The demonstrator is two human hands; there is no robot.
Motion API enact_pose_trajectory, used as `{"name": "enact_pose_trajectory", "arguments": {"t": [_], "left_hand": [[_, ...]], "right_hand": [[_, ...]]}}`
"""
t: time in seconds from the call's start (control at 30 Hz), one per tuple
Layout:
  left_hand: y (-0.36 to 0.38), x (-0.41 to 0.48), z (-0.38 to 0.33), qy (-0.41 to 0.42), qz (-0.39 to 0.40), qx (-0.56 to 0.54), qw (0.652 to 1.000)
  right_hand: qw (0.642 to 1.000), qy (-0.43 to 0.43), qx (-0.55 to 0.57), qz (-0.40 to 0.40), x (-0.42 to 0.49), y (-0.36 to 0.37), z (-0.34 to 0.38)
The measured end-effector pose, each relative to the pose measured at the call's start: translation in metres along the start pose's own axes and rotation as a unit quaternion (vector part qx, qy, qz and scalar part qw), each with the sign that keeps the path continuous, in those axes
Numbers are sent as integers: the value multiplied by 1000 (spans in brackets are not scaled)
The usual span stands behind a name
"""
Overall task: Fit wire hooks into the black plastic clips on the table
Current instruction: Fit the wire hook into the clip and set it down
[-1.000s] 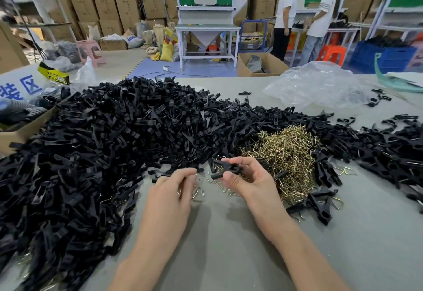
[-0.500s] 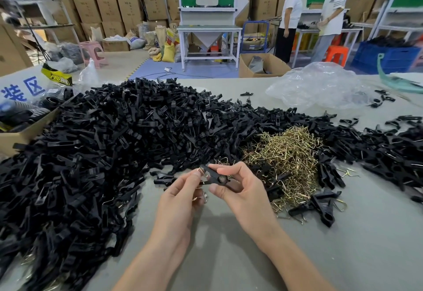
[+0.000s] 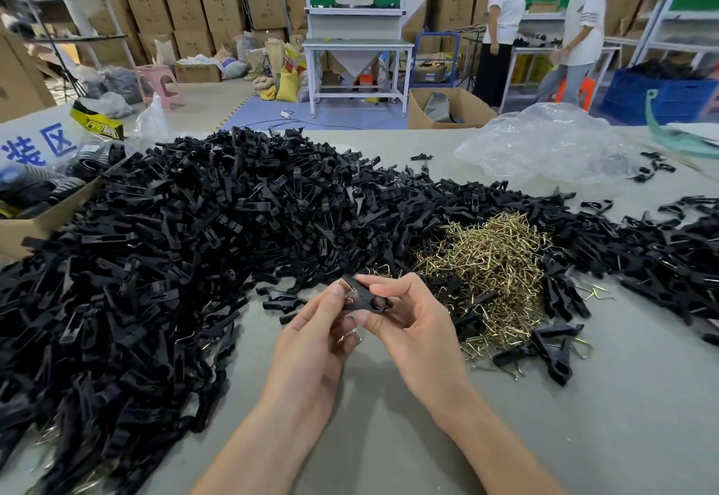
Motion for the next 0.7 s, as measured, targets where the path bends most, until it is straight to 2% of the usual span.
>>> {"name": "enact_pose_trajectory", "arguments": {"t": [0.13, 0.33, 0.7], "left_hand": [[6, -3, 3, -36, 47, 21, 998], [7, -3, 6, -72, 47, 10, 996], [6, -5, 4, -63, 50, 20, 997]], "right_hand": [[1000, -12, -7, -9, 1, -7, 3], [1000, -3, -9, 18, 2, -6, 0], [999, -5, -16, 27, 4, -7, -1]]}}
Point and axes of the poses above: each hand's wrist, its own x-axis towards the middle knuckle, its own y-axis out of the palm, z = x × y, the point moved 8 cm from there along x, towards the middle knuckle, and after that the axes turned 3 degrees about -x, right-handed, at the moved point
